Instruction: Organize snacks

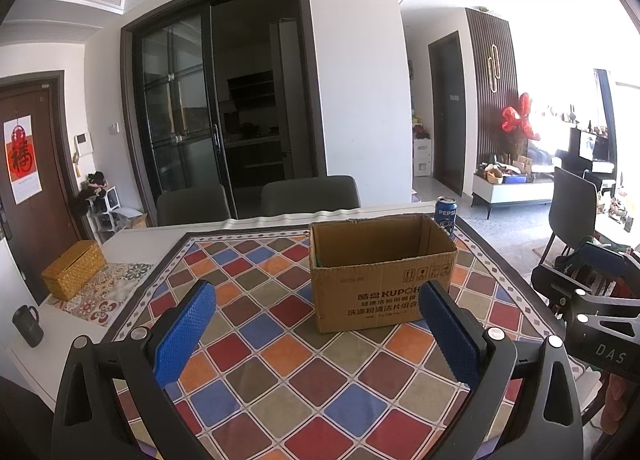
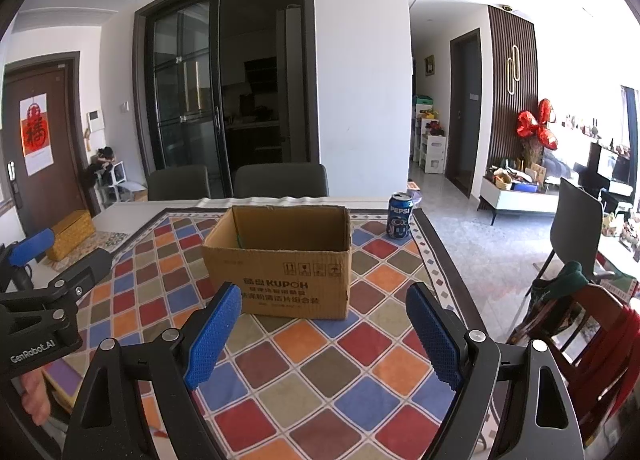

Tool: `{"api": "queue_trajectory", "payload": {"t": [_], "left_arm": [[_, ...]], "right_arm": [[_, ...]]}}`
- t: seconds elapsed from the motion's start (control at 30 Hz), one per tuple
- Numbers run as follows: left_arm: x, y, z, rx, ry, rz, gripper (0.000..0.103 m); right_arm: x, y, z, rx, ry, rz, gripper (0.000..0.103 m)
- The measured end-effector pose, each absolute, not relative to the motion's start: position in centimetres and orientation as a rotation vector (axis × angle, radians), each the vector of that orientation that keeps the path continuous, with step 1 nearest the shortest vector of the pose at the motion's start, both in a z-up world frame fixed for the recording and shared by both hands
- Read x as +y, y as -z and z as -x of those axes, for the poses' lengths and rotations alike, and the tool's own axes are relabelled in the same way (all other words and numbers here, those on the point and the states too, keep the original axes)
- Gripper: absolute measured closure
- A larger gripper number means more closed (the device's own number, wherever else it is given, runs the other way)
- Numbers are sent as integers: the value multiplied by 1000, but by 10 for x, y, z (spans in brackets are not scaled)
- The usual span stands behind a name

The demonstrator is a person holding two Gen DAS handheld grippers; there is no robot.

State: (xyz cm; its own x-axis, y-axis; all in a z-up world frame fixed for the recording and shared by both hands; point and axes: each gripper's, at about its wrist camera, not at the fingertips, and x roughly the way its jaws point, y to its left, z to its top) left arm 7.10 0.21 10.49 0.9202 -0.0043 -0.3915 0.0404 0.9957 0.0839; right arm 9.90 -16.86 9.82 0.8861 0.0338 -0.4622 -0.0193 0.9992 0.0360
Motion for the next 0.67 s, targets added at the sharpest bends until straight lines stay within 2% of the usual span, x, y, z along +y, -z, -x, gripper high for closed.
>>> {"api": "queue_trajectory", "payload": {"t": [0.67], "left_arm": [[2, -105, -71, 404, 24, -90, 0]], "right_arm": [[-169, -97, -100, 484, -28, -28, 18]]}}
